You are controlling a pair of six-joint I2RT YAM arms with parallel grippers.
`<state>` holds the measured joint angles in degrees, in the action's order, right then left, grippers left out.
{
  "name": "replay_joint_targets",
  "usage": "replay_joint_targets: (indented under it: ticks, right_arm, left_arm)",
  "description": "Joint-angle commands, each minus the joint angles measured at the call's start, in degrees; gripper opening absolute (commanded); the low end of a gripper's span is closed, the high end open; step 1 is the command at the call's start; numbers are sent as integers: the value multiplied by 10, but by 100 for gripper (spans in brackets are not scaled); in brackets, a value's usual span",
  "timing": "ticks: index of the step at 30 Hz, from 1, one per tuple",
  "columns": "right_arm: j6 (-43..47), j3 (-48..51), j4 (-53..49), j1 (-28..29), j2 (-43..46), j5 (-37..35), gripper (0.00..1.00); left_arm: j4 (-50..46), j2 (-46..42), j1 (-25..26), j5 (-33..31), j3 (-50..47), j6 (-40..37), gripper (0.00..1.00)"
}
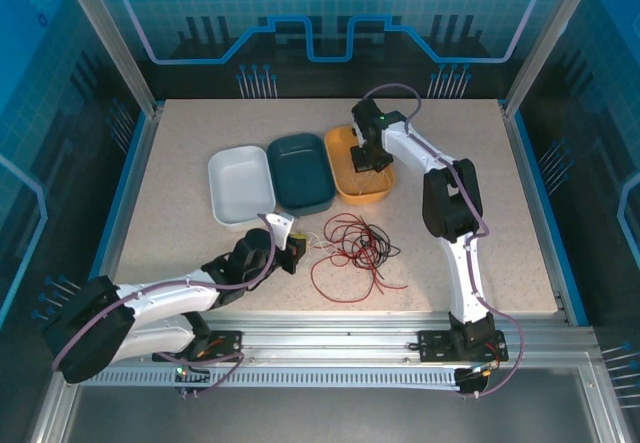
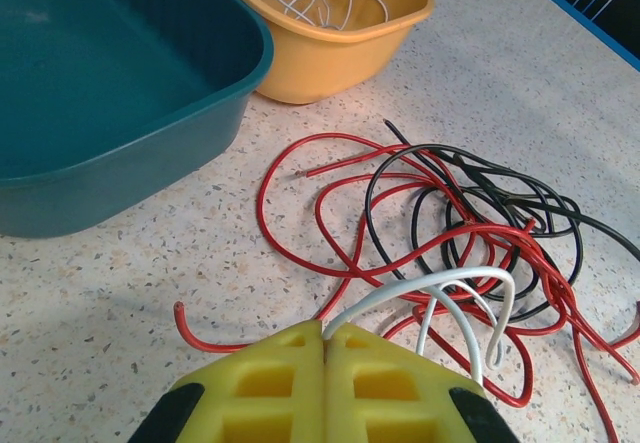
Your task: Untangle the cables
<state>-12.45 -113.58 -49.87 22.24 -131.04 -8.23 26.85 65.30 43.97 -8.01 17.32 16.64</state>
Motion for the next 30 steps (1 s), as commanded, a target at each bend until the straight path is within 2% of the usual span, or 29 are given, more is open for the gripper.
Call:
replay_joint_targets:
  ticks: [1, 4, 9, 12, 21, 25, 30]
  right_arm:
    - [3, -33, -6, 14, -10, 9, 2]
    - [9, -61, -25, 19, -13, 1, 8]
    - [12, -58, -33, 20, 25, -6, 31]
    - [13, -32, -29, 18, 59, -2, 38]
    - [3, 64, -11, 18, 155, 26, 40]
    - [-10, 152, 40, 26, 231, 91, 36]
    - [-46, 314, 159, 40, 353, 216, 36]
  left_arm:
    - [-1, 3, -4, 14, 17, 13, 0]
    - [-1, 3, -5, 16, 19, 14, 0]
    - [-7, 2, -4, 19, 26, 16, 0]
    - [-8, 4, -4, 19, 30, 16, 0]
    - [-7, 20, -4, 25, 45, 17, 0]
    - [-7, 28, -4, 33, 54, 16, 0]
    - [-12, 41, -8, 45, 70, 7, 0]
